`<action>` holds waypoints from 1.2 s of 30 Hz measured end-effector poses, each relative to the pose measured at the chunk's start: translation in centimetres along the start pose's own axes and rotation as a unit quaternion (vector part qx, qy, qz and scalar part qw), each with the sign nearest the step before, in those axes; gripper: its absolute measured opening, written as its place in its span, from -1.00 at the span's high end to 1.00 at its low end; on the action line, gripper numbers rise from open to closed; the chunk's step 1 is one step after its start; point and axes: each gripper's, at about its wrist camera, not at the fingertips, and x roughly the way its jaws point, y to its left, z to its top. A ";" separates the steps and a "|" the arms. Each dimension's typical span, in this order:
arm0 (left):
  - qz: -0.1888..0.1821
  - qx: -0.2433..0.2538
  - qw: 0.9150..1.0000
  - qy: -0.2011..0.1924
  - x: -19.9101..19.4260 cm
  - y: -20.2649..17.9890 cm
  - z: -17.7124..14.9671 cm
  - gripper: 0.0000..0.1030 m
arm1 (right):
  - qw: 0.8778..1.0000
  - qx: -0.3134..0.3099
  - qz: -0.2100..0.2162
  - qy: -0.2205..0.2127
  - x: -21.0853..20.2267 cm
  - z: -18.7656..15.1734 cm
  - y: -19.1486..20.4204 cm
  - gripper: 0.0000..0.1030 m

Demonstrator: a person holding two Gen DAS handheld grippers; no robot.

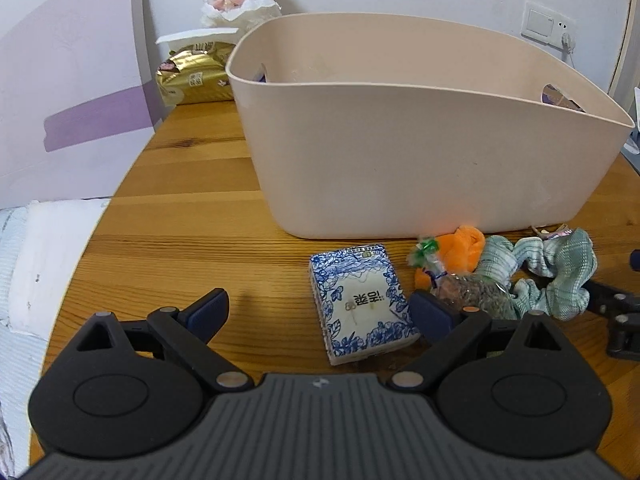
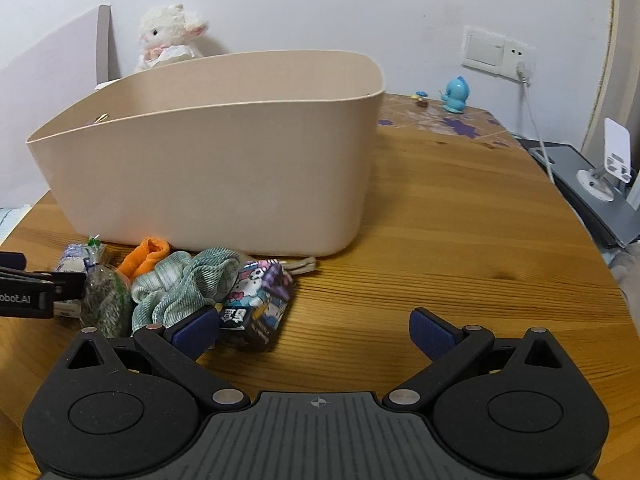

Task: Organize objects
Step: 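Move both grippers back to the remaining items on the table, then grasp the blue-and-white box with the left gripper while the right grasps the cartoon box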

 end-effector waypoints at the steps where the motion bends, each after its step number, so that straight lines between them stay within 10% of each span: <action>1: -0.003 -0.002 1.000 0.002 0.2 0.1 0.0 -0.90 | 1.000 -0.002 -0.003 0.004 0.3 0.0 0.1 -1.00; 15: -0.009 -0.015 1.000 0.005 1.6 0.7 -0.5 -0.75 | 1.000 -0.004 -0.011 0.011 1.7 -0.4 0.0 -0.62; 25: -0.018 -0.010 1.000 -0.013 0.4 0.7 -1.1 -0.03 | 1.000 -0.013 -0.005 0.005 0.3 -0.7 0.7 0.44; 36: -0.022 -0.006 1.000 -0.008 -1.1 0.5 -2.3 0.07 | 1.000 0.002 0.008 -0.008 -2.6 -1.6 0.0 0.45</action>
